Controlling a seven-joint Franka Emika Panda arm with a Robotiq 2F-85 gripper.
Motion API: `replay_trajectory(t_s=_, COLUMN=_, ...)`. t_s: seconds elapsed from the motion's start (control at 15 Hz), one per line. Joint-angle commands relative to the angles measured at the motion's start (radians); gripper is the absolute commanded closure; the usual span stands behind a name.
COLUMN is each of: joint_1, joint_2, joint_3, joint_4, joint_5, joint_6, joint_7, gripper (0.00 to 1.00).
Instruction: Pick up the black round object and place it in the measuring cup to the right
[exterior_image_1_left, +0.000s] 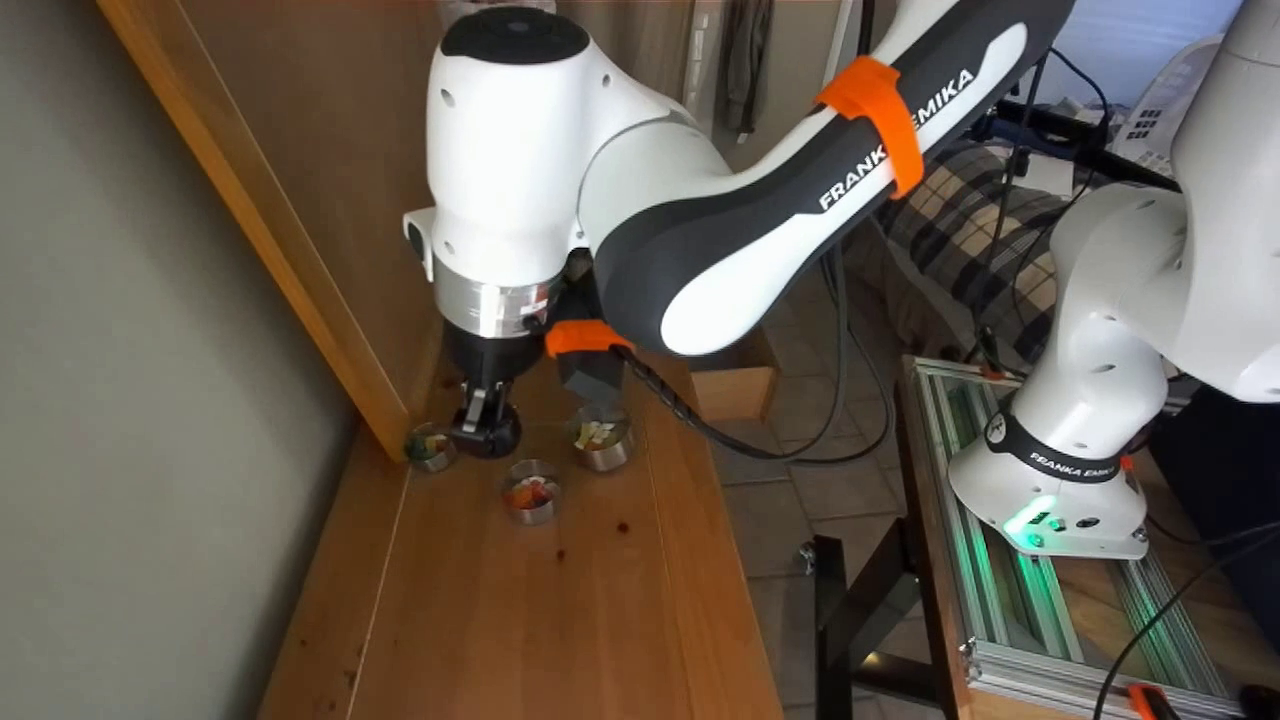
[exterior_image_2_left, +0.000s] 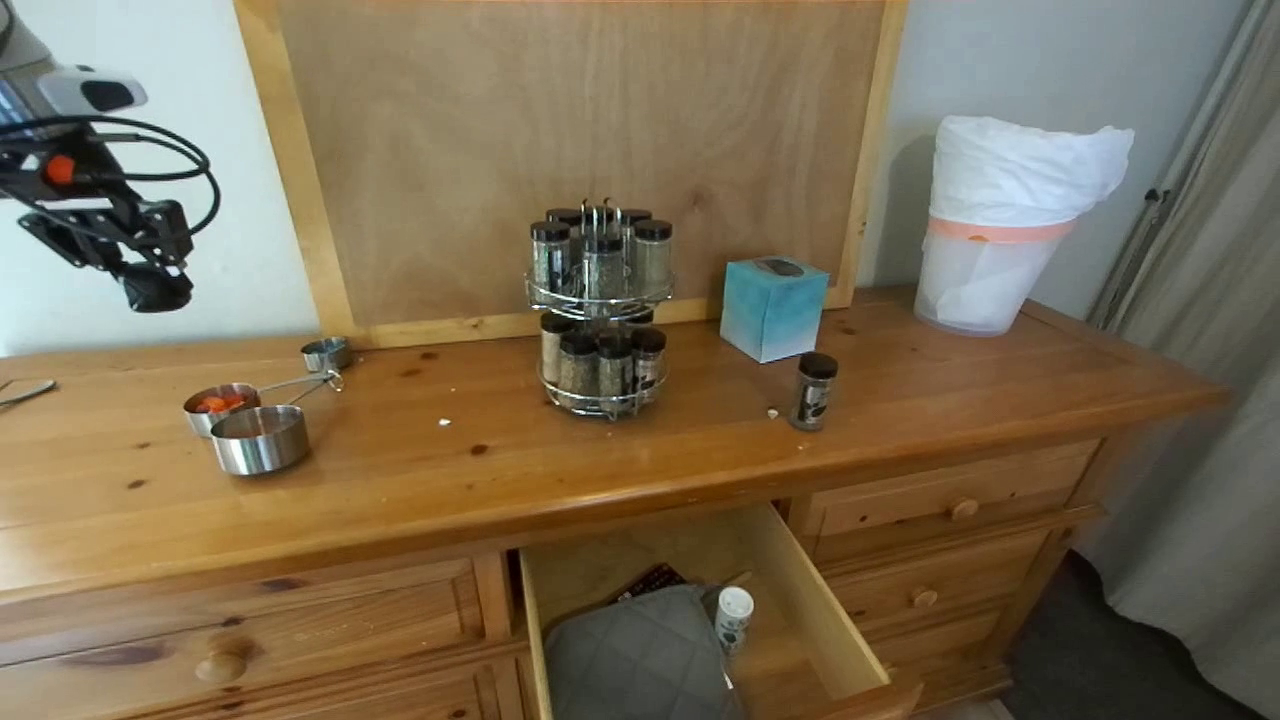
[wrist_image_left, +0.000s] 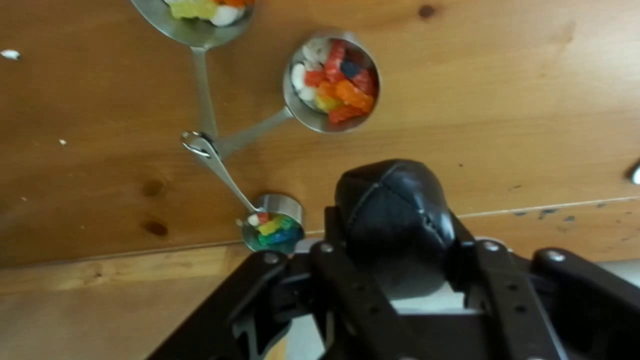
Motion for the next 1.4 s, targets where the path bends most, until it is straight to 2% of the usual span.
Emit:
replay_trajectory(t_s=0.0, joint_1=-0.071, joint_2=-0.108, joint_3=0.008, joint_4=-0.152, joint_5=0.012, joint_6=-0.002, joint_7=0.038, gripper=0.78)
replay_trajectory(t_s=0.53, joint_1=-0.163, joint_2=-0.259, joint_3=0.024, joint_4=-0.386, joint_5=-0.013, joint_6=0.049, joint_7=0.083, gripper=0.78)
replay_trajectory(t_s=0.93, joint_1=-0.216, joint_2=-0.25, joint_3=0.026, joint_4=-0.484, joint_5=-0.041, joint_6=0.216, joint_7=0.143, gripper=0.78)
replay_trajectory(t_s=1.33, joint_1=-0.254, joint_2=-0.219, joint_3=0.023, joint_4=-0.52, joint_5=-0.117, joint_6=0.317, joint_7=0.237, gripper=0.78)
